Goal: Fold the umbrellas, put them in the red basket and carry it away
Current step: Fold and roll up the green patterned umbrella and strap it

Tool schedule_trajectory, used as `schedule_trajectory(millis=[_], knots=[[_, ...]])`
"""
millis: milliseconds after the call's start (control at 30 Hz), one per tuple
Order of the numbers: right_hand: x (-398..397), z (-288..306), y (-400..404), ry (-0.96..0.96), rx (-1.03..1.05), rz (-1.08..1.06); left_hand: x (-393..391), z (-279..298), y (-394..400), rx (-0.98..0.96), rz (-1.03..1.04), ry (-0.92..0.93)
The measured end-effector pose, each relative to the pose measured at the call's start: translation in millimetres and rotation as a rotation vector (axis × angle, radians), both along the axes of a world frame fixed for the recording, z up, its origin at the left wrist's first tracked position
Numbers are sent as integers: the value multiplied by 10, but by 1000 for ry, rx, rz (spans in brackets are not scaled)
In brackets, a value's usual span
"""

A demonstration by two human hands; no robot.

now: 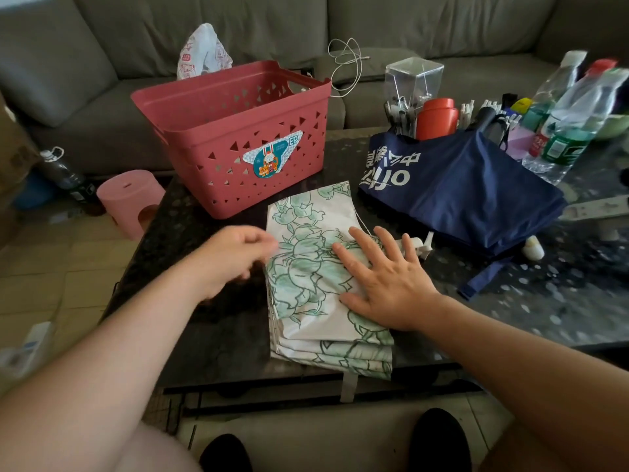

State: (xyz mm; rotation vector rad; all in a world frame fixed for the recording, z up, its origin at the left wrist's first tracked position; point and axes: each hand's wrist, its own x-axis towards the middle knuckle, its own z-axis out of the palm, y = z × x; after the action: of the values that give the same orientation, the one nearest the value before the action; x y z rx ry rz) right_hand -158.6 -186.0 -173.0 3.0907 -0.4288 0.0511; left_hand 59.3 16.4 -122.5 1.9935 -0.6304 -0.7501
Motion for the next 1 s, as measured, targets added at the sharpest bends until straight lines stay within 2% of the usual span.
schedule_trajectory(millis=[33,100,167,467,667,767,900,1000], knots=[[2,-9,1,-6,4,0,66,-82,-81,-42,142,-39],[6,-25,1,-14,7,5,81,-175,-252,-101,282,28],[16,-29,-5,-16,4,4,19,-210,-380,-153,291,187],[8,0,21,-78,-15,9,-78,157,-466,-448,244,478],[-22,-10,99,-385,-144,101,-177,251,-384,-511,209,397],[-50,-14,79,-380,-106,116,-214,245,-331,-495,213,307],[-30,124,-5,-471,139,-73,-236,201,-266,-492,243,227],[21,313,-136,-658,379,-240,-250,195,-206,-497,259,175]])
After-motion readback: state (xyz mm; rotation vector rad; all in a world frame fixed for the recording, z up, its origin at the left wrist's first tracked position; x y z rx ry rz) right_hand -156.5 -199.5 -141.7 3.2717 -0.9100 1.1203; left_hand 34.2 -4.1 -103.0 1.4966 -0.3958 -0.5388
